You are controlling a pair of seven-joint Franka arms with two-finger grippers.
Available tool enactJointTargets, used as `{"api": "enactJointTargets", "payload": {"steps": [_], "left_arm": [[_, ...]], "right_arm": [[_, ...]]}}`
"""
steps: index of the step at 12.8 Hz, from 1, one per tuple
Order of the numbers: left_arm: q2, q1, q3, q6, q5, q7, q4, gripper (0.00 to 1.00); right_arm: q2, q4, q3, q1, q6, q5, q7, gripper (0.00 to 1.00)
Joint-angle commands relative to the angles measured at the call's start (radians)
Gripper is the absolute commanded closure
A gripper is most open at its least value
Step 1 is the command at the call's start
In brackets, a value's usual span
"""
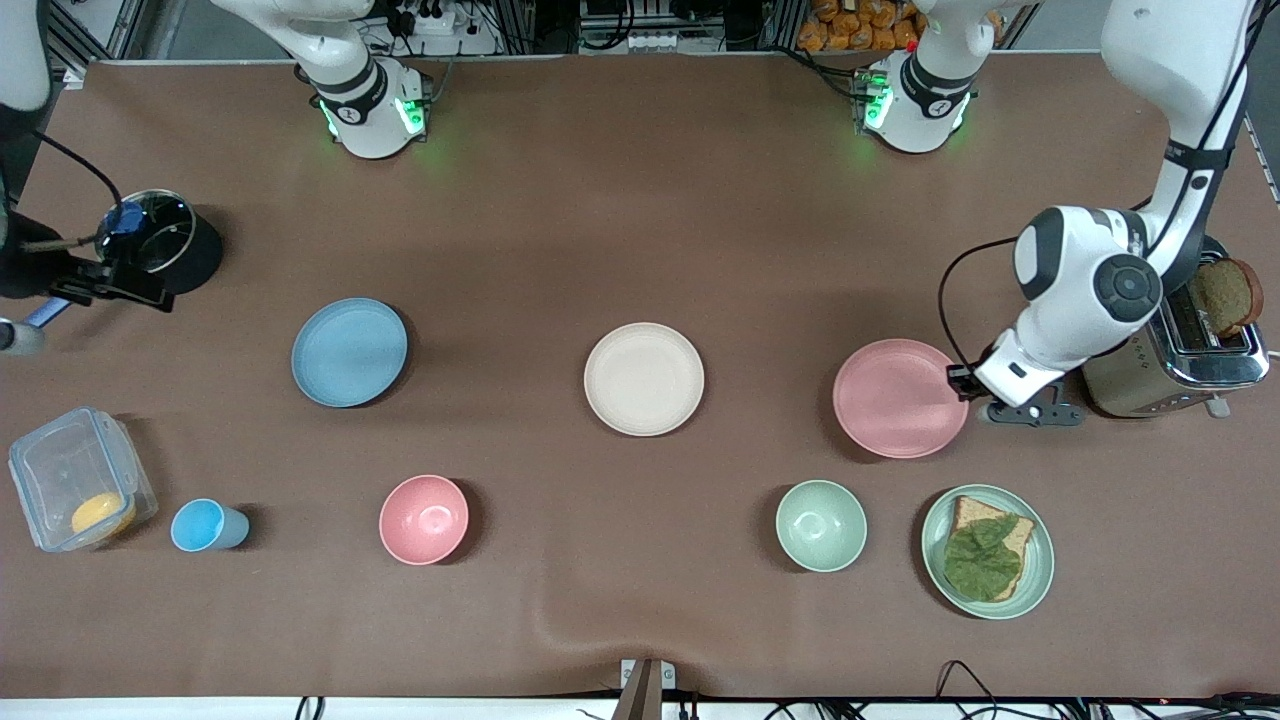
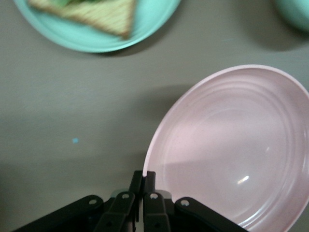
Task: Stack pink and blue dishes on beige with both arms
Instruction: 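Carry the pink plate over the beige plate while the right gripper reaches the blue plate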
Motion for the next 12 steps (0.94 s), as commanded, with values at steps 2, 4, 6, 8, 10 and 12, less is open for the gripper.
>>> {"api": "enactJointTargets", "payload": {"steps": [2,4,6,8,10,12], "left_arm": [[-0.061,0.003,-0.101,-0.140,-0.085,-0.011,0.054,1.00],[-0.058,-0.005,-0.143,-0.173,-0.111,-0.075,0.087,1.00],[-0.050,-0.007,-0.216,-0.173,-0.113,-0.184,0.090,1.00],[-0.040,-0.011,-0.278,-0.173,-0.111,-0.279,0.087,1.00],[-0.006,-0.039,-0.322,-0.168,-0.112,-0.381,0.091,1.00],[0.035,-0.111,-0.322,-0.164,-0.111,-0.456,0.131,1.00]], "right_arm": [[0.038,-0.141,0.009,-0.011,0.097,0.020,-0.014,0.00],[0.028,-0.246,0.009,-0.019,0.197,0.020,-0.091,0.00],[0.023,-0.353,0.011,-0.028,0.296,0.022,-0.116,0.00],[0.009,-0.473,0.009,-0.030,0.425,0.022,-0.171,0.00],[0.020,-0.568,0.009,-0.050,0.548,0.022,-0.242,0.00],[0.050,-0.621,0.008,-0.068,0.654,0.022,-0.303,0.00]]}}
